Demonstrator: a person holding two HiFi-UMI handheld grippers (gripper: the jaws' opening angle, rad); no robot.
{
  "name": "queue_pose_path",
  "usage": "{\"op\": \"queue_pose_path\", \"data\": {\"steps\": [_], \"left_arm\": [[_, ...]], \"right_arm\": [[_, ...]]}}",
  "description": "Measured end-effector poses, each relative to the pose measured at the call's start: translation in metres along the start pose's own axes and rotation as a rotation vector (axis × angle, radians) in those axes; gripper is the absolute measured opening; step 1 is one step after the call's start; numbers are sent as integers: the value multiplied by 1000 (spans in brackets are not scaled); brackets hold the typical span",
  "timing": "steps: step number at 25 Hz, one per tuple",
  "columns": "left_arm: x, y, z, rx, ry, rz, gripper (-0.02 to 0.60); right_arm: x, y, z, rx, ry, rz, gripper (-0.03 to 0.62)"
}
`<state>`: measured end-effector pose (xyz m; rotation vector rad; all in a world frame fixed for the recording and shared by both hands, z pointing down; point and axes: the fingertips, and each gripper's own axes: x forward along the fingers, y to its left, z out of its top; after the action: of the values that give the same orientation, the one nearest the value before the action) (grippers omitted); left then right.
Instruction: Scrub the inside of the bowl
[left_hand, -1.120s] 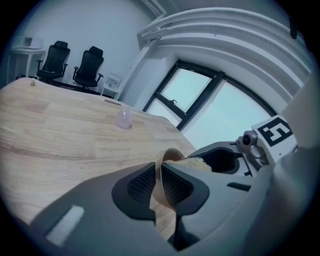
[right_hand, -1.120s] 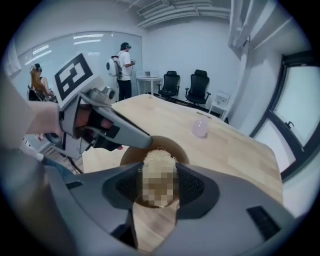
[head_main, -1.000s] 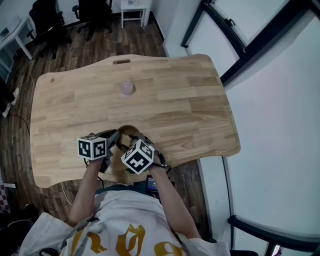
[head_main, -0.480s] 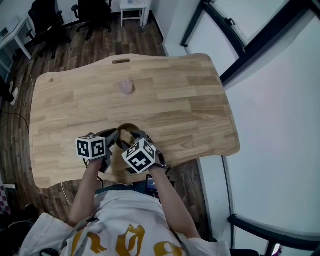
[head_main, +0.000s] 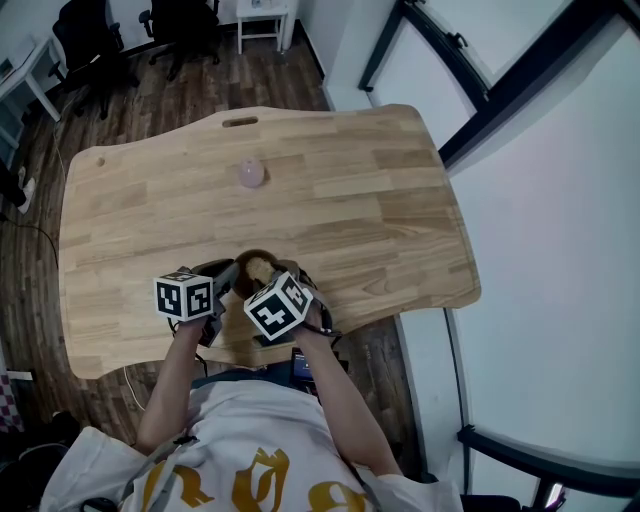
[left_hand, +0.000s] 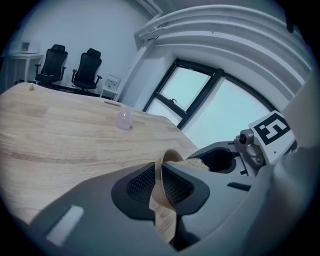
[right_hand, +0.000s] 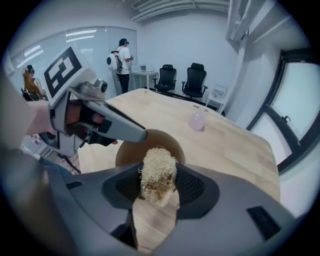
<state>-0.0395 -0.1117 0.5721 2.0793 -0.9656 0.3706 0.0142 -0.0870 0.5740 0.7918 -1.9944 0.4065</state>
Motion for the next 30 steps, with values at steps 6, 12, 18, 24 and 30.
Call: {"op": "queue_pose_path", "data": {"steps": [6,12,18,24,30], "left_arm": [[-1,2,-1,8,-5,11,35],[-5,5,-4,10,-3,9,35],[-7,1,-3,8,-2,-4,38],[-7,6,-7,-8,0,-4,38],[-9,21,-11,-36,-5,8,38]], "right_arm": [[3,26,8,-10,-84,154,183],[5,16,-7,19,13,122,183],[4,9,8,11,-72,54,183],[8,26,9,50,-88,138,183],[13,39,-5,53,-41,232,183]]}}
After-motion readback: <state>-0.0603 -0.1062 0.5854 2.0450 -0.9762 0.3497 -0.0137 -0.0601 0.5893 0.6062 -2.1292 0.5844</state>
